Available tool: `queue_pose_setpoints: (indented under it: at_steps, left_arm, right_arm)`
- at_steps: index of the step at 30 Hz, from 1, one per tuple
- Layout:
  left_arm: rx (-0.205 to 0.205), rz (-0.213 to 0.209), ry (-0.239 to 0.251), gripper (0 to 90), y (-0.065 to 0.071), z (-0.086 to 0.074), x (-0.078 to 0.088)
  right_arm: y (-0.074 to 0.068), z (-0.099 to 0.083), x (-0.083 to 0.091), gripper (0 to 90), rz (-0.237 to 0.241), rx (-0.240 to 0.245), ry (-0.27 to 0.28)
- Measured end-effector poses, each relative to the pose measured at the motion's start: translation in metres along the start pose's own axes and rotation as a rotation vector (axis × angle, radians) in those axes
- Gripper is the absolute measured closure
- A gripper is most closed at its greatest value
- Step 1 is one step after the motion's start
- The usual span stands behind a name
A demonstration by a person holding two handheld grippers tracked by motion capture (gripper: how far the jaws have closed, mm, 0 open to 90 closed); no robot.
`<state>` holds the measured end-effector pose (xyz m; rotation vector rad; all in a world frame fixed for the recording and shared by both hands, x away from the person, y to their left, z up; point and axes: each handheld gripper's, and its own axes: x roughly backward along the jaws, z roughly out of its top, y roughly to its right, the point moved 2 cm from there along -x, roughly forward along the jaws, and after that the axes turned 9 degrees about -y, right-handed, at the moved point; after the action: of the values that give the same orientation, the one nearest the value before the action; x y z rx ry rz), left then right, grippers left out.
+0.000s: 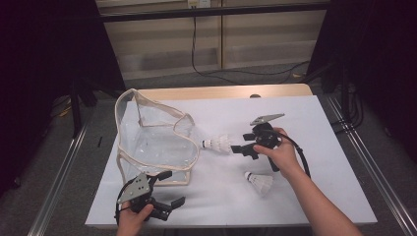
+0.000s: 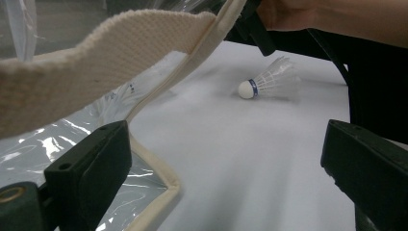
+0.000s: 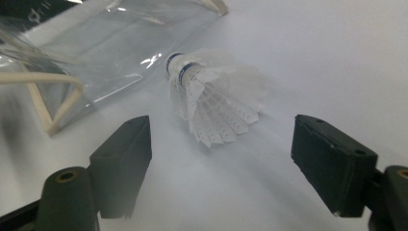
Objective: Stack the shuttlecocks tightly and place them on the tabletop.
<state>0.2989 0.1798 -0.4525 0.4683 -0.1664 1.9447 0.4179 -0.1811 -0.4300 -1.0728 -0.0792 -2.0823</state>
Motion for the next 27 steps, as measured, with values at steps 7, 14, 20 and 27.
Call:
queue_pose_setpoints:
  at_steps: [7,14,20,27]
  left_arm:
    - [-0.002,0.002,-0.001,3.9,0.000,0.000,0.000]
    - [-0.001,0.003,0.001,4.0,0.000,0.000,0.000]
    - [-0.001,0.003,0.002,4.0,0.000,0.001,0.000]
    - [0.001,0.002,0.001,4.0,0.000,0.000,0.000]
  right_arm:
    - [0.002,-0.008,0.017,16.6,-0.006,0.016,0.026]
    - [-0.001,-0.017,0.026,12.8,0.017,0.032,0.036]
    - [0.000,-0.025,0.031,11.8,0.016,0.040,0.038]
    - [0.001,-0.031,0.039,11.1,0.010,0.050,0.036]
